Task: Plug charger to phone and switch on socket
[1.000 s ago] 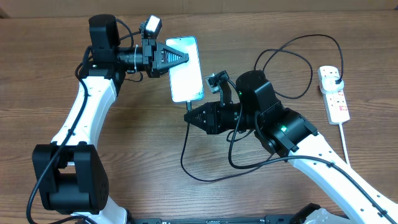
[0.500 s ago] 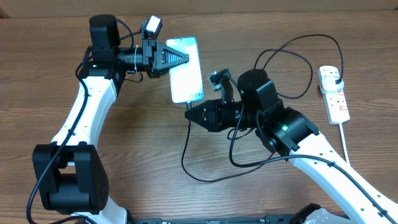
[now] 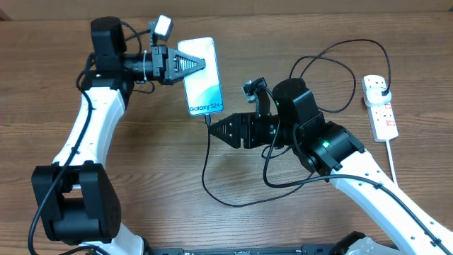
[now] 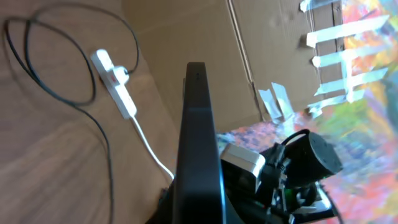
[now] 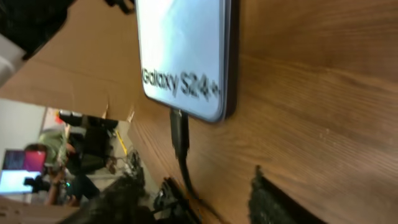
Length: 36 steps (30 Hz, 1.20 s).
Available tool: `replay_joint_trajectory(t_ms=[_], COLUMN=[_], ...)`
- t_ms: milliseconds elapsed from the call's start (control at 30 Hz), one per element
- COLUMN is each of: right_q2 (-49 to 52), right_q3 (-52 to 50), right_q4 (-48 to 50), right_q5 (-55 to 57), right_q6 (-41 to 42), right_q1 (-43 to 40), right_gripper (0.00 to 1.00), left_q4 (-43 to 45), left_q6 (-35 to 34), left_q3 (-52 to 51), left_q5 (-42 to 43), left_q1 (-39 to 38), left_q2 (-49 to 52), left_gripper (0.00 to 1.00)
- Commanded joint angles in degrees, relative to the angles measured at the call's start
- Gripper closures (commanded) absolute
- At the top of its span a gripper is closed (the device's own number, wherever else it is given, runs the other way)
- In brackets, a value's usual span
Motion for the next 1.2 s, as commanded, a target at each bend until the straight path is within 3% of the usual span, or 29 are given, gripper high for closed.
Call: replay_joint_trajectory(t_ms=[0, 167, 267, 467, 633, 1000, 1167], right_q2=[0.1, 0.1, 0.1, 0.1, 0.1, 0.1, 0.1], right_q3=[0.3, 0.3, 0.3, 0.3, 0.3, 0.3, 0.3], right_q4=[-1.0, -2.5, -3.8, -8.3, -9.4, -11.0, -11.2], right_q5=[1.5, 1.6, 2.4, 6.0, 7.8, 8.7, 9.1], right_q6=[-0.2, -0.2, -0.2, -0.2, -0.2, -0.2, -0.2], right_q1=[-0.8, -1.6, -1.9, -2.4, -2.3, -2.4, -2.4], right_gripper=[0.37, 0.36, 0.35, 0.35, 0.34, 0.34, 0.34], left_q4=[0.0, -0.8, -5.4, -28.8, -37.4, -39.7, -47.2], left_q6=[7.1, 8.2, 12.2, 26.2, 33.7, 34.1, 34.6], left_q3=[0.6, -0.2, -0.6, -0.6, -0.6, 1.9, 12.9], left_q5=[2.4, 0.3, -3.5, -26.9, -35.5, -43.5, -44.4], left_q1=[1.0, 1.9, 2.1, 2.1, 2.1, 2.1, 2.1], left_q2=[-2.1, -1.7, -1.7, -1.7, -1.7, -1.7, 1.4], left_gripper=[0.96, 0.96, 0.96, 0.96, 0.96, 0.96, 0.96])
